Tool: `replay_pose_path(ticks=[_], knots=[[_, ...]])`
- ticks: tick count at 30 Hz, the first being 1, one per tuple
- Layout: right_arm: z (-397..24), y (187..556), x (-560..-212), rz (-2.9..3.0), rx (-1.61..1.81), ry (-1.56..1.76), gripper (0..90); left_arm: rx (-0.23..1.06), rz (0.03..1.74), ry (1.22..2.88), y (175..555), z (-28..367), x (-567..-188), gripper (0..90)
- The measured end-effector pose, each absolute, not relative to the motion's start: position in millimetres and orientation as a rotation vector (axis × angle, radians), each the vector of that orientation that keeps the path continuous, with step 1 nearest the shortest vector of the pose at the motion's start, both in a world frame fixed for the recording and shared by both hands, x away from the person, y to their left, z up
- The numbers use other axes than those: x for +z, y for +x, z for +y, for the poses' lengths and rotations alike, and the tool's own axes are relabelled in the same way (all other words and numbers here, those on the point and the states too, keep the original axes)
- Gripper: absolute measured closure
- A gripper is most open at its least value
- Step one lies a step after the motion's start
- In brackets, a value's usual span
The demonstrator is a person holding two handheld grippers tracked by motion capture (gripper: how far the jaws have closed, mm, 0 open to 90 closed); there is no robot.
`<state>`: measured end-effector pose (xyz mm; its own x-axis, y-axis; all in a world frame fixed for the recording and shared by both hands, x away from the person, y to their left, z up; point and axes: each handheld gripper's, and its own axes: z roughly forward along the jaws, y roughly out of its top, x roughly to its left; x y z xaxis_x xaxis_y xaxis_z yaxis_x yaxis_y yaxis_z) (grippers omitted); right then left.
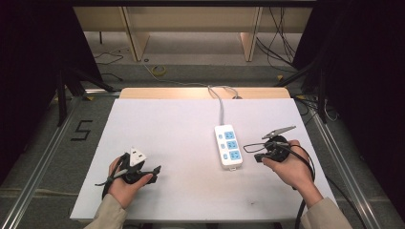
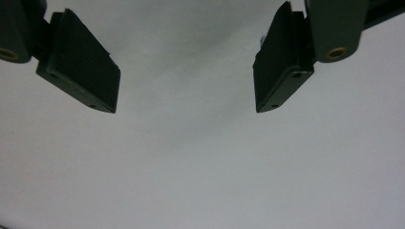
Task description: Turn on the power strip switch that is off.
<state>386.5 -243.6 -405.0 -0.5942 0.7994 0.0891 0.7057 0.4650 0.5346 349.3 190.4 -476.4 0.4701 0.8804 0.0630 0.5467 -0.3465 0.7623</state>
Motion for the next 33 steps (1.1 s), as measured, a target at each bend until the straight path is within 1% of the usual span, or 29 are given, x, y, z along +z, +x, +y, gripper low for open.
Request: replay_pose_path(ticks=[33], knots=[[-225, 403, -395, 2.602, 0.738, 1.315, 90.0, 0.621, 1.172, 2.049, 349, 190, -477, 24.0]])
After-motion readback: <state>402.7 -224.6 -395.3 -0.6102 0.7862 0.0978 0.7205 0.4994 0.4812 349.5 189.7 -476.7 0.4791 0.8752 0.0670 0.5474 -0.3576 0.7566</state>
